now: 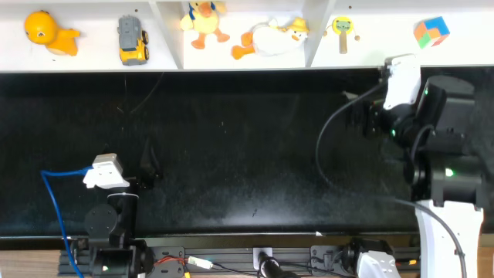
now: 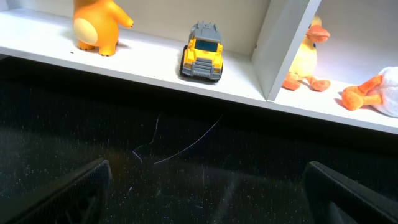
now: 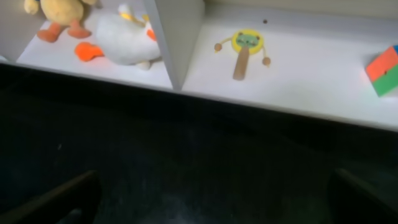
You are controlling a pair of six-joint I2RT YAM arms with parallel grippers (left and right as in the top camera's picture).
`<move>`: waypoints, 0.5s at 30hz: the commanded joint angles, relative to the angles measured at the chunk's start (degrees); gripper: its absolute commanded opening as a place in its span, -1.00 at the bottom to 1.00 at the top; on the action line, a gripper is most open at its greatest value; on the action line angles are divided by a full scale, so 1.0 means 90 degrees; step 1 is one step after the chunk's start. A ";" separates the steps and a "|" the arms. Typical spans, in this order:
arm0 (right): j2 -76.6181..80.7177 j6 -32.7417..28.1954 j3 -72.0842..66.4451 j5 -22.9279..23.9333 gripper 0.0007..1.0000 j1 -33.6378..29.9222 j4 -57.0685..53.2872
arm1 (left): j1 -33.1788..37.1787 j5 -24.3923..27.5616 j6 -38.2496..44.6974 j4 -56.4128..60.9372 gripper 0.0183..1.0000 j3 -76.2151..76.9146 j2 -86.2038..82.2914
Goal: Store Toys
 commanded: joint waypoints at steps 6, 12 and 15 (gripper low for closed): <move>0.0102 0.0134 0.0034 0.0075 0.99 0.0034 -0.0398 | -0.0051 0.0063 -0.0158 0.0002 1.00 -0.0027 -0.0075; 0.0270 0.0134 0.0034 0.0075 0.99 0.0034 -0.0398 | -0.0051 0.0063 -0.0158 0.0002 1.00 -0.0027 -0.0075; 0.0342 0.0134 0.0034 0.0075 0.99 0.0034 -0.0398 | -0.0051 0.0063 -0.0158 0.0002 1.00 -0.0027 -0.0075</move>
